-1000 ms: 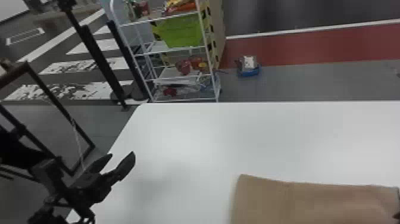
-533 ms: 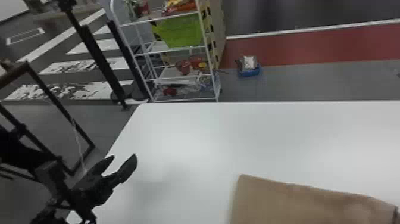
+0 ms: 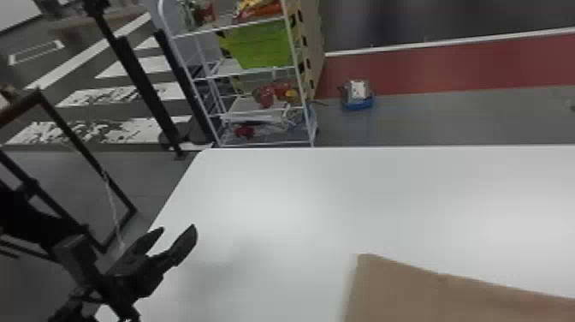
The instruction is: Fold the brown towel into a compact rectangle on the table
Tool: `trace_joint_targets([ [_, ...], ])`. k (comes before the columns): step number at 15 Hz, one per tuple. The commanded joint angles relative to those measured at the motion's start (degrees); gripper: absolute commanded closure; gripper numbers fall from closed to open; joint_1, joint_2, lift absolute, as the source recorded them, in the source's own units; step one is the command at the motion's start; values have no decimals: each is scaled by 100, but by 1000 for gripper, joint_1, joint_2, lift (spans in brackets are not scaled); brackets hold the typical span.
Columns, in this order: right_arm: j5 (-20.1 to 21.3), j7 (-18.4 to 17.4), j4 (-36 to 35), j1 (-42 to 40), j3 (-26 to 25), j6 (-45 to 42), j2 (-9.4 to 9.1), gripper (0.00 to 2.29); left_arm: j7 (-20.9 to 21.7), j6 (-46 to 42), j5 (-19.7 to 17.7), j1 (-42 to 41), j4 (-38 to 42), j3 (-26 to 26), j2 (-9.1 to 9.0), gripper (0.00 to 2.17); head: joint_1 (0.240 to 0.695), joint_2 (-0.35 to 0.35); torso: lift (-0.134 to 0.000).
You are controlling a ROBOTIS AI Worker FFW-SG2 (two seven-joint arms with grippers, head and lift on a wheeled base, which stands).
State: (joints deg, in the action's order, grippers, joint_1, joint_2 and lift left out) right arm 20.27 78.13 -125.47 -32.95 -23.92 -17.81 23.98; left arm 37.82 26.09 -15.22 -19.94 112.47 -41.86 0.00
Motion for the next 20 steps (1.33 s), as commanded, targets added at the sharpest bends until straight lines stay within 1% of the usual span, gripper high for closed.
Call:
trace_joint_targets([
  [1,302,19,506,166,230,-174,1,1291,-11,-11,81,26,-32,99,-15,80,695,346,-123],
  [3,460,19,655,280,414,-174,10,1291,-2,-11,90,34,-49,143,-15,80,695,330,-123],
  [5,425,19,647,360,449,-174,1,1291,-11,-11,99,34,-67,143,-15,80,695,322,-123],
  [6,346,19,541,360,362,-174,1,1291,-11,-11,116,61,-93,143,-15,80,695,324,-123],
  [7,126,19,383,280,98,-174,1,1291,-20,-46,134,69,-120,134,-15,80,695,325,-123],
  [9,-366,19,119,-27,-588,-297,1,1291,-20,-117,151,78,-181,125,-15,80,695,321,-123],
  [10,-419,19,146,-141,-790,-472,1,1291,-29,-134,160,87,-216,134,-15,80,695,315,-123],
  [11,-357,19,313,-194,-834,-525,19,1291,-46,-187,169,122,-278,143,-15,80,695,293,-123],
  [12,-243,19,612,-168,-720,-701,27,1291,-55,-187,230,149,-296,178,-15,80,695,282,-123],
  [14,196,19,1025,8,-271,-736,62,1291,-99,-187,274,166,-296,310,-15,80,695,253,-123],
  [15,319,19,1218,166,-96,-736,89,1291,-125,-187,301,166,-296,336,-15,80,695,249,-123],
  [18,346,19,1253,324,71,-719,89,1291,-125,-187,309,166,-296,362,-15,80,695,243,-123],
  [20,161,19,1042,289,-166,-719,80,1291,-125,-187,309,166,-287,345,-15,80,695,249,-123],
])
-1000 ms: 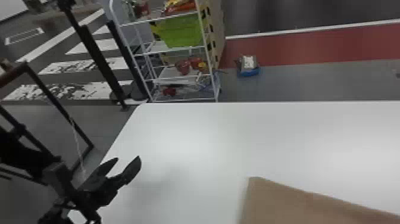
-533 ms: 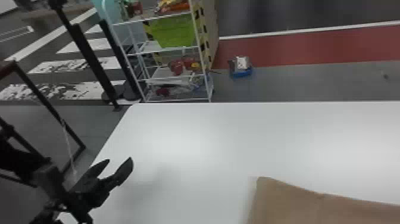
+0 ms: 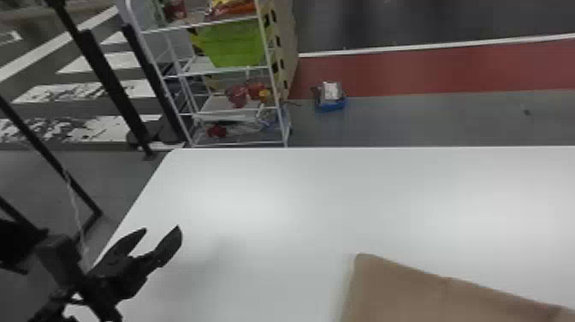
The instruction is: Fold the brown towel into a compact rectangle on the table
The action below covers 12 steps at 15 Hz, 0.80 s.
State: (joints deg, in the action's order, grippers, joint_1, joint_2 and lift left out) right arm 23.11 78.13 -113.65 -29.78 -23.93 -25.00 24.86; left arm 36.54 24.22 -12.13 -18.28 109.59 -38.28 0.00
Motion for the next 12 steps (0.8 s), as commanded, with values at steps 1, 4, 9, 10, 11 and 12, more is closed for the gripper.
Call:
trace_joint_targets([
  [1,-360,19,-298,-134,-464,1,1,1291,-7,0,0,0,1,-22,-15,80,695,251,-123],
  [4,-808,19,-412,-468,-1246,-158,71,1291,-16,0,0,0,-34,5,-15,80,695,217,-123],
  [9,-201,19,379,-248,-639,-404,142,1291,-42,-17,79,17,-104,128,-15,80,695,166,-123],
  [10,-193,19,458,-134,-569,-386,150,1291,-42,-17,79,17,-113,119,-15,80,695,164,-123],
  [11,-193,19,466,-90,-543,-386,150,1291,-42,-17,79,9,-122,110,-15,80,695,162,-123],
  [12,-201,19,458,-72,-543,-386,150,1291,-42,-53,79,-9,-113,101,-15,80,695,162,-123],
])
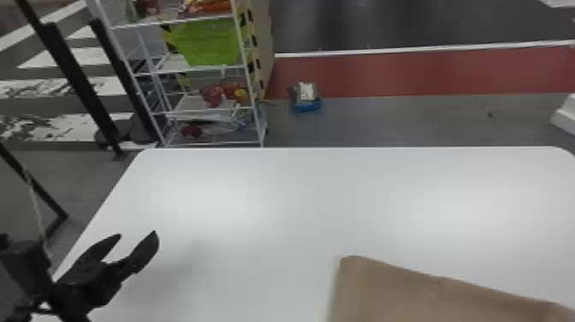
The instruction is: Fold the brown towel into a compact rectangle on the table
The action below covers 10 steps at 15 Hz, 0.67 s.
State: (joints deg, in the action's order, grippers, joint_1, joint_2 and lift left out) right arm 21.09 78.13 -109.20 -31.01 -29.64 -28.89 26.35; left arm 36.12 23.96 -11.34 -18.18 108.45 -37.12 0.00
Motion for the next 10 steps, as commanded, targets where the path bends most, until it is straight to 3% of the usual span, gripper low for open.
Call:
trace_joint_targets([
  [1,-44,19,4,104,20,3,2,1291,1,-44,0,-36,10,-41,-15,80,695,162,-123],
  [4,-211,19,-136,34,-218,-15,2,1291,9,-62,-9,-62,1,-84,-15,80,695,170,-123],
  [8,0,19,66,-10,-305,-15,28,1271,9,-79,0,-27,-87,-49,-15,80,695,155,-123],
  [10,-88,19,110,16,-393,178,19,313,27,-79,0,-27,-87,-32,-15,80,695,141,-123],
])
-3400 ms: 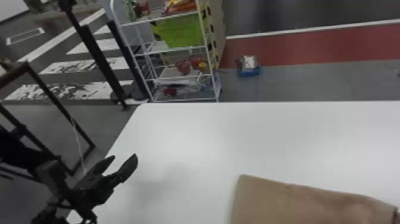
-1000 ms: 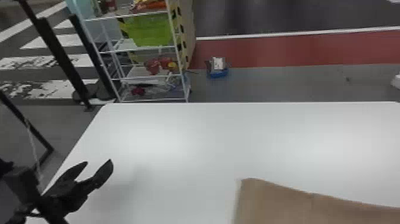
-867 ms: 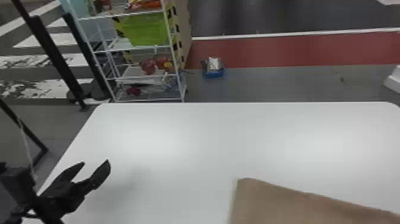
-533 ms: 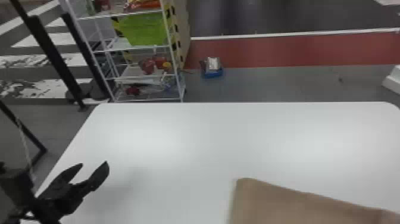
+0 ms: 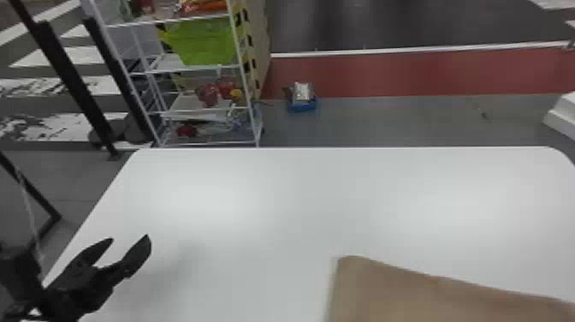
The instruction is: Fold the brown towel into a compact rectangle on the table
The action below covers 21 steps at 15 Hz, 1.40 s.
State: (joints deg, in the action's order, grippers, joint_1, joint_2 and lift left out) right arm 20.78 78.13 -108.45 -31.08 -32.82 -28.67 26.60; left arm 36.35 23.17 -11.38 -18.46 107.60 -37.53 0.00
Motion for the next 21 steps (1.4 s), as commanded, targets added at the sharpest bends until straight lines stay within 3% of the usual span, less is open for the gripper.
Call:
trace_joint_targets([
  [1,-153,19,25,32,-154,297,-6,188,12,0,4,1,-2,-17,-15,80,695,128,-123],
  [4,-725,19,8,6,-576,332,-50,93,21,0,4,-17,-11,-96,-15,80,695,106,-123],
  [5,-725,19,8,-3,-602,174,-50,97,39,0,-5,-17,-11,-123,-15,80,695,99,-123],
  [7,-514,19,-54,-100,-594,-810,-138,103,48,0,-22,-17,-28,-149,-15,80,695,97,-123],
  [9,400,9,-256,-434,-479,-1672,-164,100,48,0,-40,-43,-28,-158,-15,80,695,121,-123],
  [10,383,-18,-273,-442,-479,-1443,-156,103,56,-18,-40,-52,-55,-158,-15,80,695,138,-123],
  [12,-136,19,-203,-399,-576,-1109,-164,103,56,-88,-40,-43,-125,-175,-15,80,695,159,-123],
  [15,-1226,19,-212,-372,-734,1018,-138,113,65,-141,-40,-17,-160,-175,-15,80,695,148,-123],
  [17,-1691,-26,-256,-363,-761,2336,-147,147,92,-141,-49,-17,-178,-193,-15,80,695,109,-123],
  [19,-2351,-149,-353,-337,-769,4551,-120,151,153,-176,-84,-17,-231,-298,-15,80,695,89,-123],
  [21,-2570,-228,-476,-425,-831,5448,-173,151,197,-229,-110,-17,-257,-342,-15,80,695,66,-123],
])
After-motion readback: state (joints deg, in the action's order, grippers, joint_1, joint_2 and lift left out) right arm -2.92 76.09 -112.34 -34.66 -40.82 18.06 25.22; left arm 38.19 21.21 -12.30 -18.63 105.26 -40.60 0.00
